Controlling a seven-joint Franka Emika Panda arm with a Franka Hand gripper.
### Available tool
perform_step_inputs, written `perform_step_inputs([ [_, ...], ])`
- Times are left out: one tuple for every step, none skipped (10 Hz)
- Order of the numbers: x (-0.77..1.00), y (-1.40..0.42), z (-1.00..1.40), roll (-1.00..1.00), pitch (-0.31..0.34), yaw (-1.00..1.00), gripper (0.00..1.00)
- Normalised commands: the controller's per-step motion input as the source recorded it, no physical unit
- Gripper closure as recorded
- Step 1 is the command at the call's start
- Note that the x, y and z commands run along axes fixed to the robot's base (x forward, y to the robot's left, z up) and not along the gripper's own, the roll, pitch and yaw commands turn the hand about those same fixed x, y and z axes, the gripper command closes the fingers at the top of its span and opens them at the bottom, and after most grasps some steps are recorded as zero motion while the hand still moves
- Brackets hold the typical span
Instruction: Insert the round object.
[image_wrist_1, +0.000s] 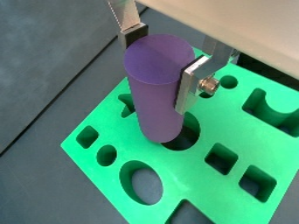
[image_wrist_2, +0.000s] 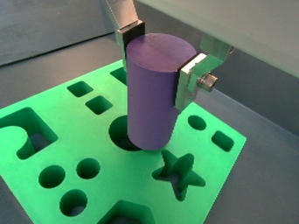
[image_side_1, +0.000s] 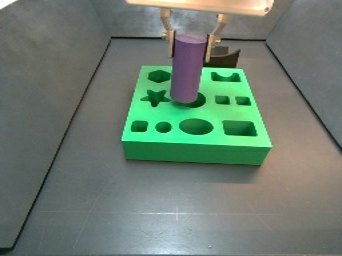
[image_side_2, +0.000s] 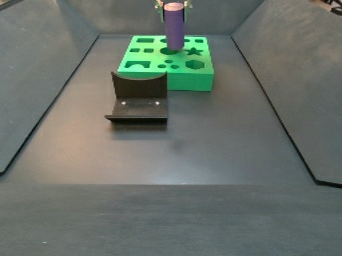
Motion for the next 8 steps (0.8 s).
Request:
perform_step_inputs([
  [0.00, 0.00, -0.29, 0.53, -0.114, 0.00, 1.00],
  [0.00, 0.00, -0.20, 0.73, -0.051, 0.01, 1.00],
  [0.08, 0.00, -0.13, 0.76, 0.000, 0.00, 1.00],
  [0.22, -0.03, -0.23, 0.55, 0.020, 0.00, 1.00],
  [0.25, -0.10, -0.31, 0.27, 0.026, 0.00, 1.00],
  [0.08, -0.08, -0.23, 0.00, 0.000, -0.03, 1.00],
  [0.02, -0.05, -0.19, -0.09, 0.000, -0.01, 1.00],
  [0.00, -0.04, -0.20, -0.22, 0.000, 0.00, 1.00],
])
